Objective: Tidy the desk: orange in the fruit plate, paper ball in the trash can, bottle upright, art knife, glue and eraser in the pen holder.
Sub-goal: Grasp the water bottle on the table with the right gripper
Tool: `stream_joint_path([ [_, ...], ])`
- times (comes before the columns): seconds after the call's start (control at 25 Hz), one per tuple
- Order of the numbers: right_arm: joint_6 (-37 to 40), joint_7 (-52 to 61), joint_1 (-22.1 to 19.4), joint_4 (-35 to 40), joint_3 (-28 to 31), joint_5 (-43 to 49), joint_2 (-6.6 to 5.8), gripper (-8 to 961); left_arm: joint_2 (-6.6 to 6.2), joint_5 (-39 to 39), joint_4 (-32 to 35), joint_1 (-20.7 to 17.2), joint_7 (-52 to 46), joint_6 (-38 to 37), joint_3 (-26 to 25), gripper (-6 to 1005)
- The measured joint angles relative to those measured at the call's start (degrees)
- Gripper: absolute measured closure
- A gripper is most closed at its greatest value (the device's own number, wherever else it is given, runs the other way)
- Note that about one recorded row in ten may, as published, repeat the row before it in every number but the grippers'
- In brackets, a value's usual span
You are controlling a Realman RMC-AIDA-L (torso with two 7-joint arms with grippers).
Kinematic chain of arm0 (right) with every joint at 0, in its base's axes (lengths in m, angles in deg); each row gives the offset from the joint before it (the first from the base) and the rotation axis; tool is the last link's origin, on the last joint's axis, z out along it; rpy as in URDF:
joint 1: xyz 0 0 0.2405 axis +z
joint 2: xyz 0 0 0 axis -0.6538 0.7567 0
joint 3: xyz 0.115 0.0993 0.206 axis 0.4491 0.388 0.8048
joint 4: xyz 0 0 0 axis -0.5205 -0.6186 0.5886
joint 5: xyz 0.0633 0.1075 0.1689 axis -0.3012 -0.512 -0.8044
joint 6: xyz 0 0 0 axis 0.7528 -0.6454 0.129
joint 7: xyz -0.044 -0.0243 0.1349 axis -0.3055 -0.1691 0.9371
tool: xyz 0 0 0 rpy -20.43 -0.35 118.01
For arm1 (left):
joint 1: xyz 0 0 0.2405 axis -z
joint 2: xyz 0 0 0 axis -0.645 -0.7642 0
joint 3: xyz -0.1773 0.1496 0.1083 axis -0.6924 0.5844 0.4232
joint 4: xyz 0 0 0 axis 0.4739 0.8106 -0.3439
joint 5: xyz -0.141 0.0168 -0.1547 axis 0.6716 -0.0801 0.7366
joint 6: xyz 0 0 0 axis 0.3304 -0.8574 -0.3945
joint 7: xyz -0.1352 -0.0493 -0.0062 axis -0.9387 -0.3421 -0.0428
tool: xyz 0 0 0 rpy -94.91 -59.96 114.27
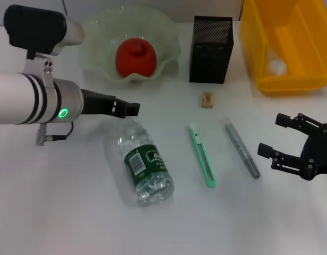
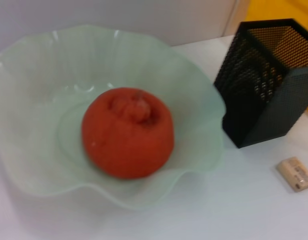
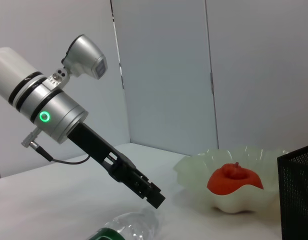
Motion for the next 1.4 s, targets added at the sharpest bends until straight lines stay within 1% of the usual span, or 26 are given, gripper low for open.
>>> stream_joint_path([
  [0.04, -0.06, 0.01, 0.00, 0.00, 0.00, 0.01, 0.00, 111, 0.00, 0.00, 0.00, 0.00, 0.00, 0.00, 0.00, 542],
  [0.08, -0.13, 0.01, 0.01, 0.00, 0.00, 0.02, 0.00, 111, 0.00, -0.07, 0.27, -0.91, -0.01, 0.42, -0.46, 512],
  [0.16, -0.45, 0.04, 0.02, 0.00, 0.00, 0.06, 0.01, 111, 0.00, -0.16, 0.70, -1.54, -0.02, 0.74, -0.94, 452],
  [0.32, -0.64, 0.10, 0.04, 0.00, 0.00, 0.11, 0.05, 111, 0.00, -0.16, 0.70, -1.54, -0.02, 0.74, -0.94, 332],
  [0.36, -0.65, 0.10, 0.05, 0.00, 0.00, 0.12, 0.05, 111, -0.06, -0.02, 0.45, -1.83, -0.04, -0.01, -1.86, 302],
  [0.4, -0.65, 0.13, 0.07, 0.00, 0.00, 0.12, 0.06, 111, -0.02, 0.15, 0.36, -1.82, -0.05, -0.55, -1.05, 232],
  [0.48, -0.67, 0.29, 0.15, 0.00, 0.00, 0.13, 0.11, 111, -0.02, 0.15, 0.36, -1.82, -0.05, -0.55, -1.05, 232],
  [0.68, -1.70, 0.96, 0.54, -0.01, 0.00, 0.96, 0.14, 111, 0.01, 0.21, -2.01, -1.34, -0.07, -0.63, -1.20, 232],
  [0.72, -1.98, 1.08, 0.66, -0.03, 0.00, 1.35, 0.19, 111, 0.00, 0.32, -3.25, -0.75, -0.07, -0.54, -1.27, 232],
  [0.96, -2.80, 1.64, 1.50, -0.64, 0.00, 2.47, 0.26, 112, 0.00, 1.20, -4.82, 0.51, -0.03, -0.47, -1.20, 232],
  [1.2, -2.81, 1.91, 1.44, -0.71, 0.00, 2.50, 0.26, 112, -0.12, 1.30, -1.43, -0.95, -0.01, -0.51, -1.97, 231],
  [1.24, -2.81, 2.12, 1.42, -0.71, 0.00, 2.50, 0.25, 112, -0.14, 1.32, 1.67, -2.28, -0.01, -2.37, -3.29, 231],
  [1.32, -2.81, 2.50, 1.40, -0.61, 0.00, 2.58, 0.18, 112, -0.06, 1.81, 3.98, -3.16, -0.01, -4.90, -5.12, 231],
  [1.36, -2.81, 2.69, 1.39, -0.46, 0.00, 2.70, 0.15, 112, -0.08, 3.37, 5.39, -3.61, -0.02, -7.86, -6.76, 231],
  [1.4, -2.80, 2.85, 1.34, -0.30, 0.01, 2.81, 0.14, 112, -0.08, 3.37, 5.39, -3.61, -0.02, -7.86, -6.76, 231],
])
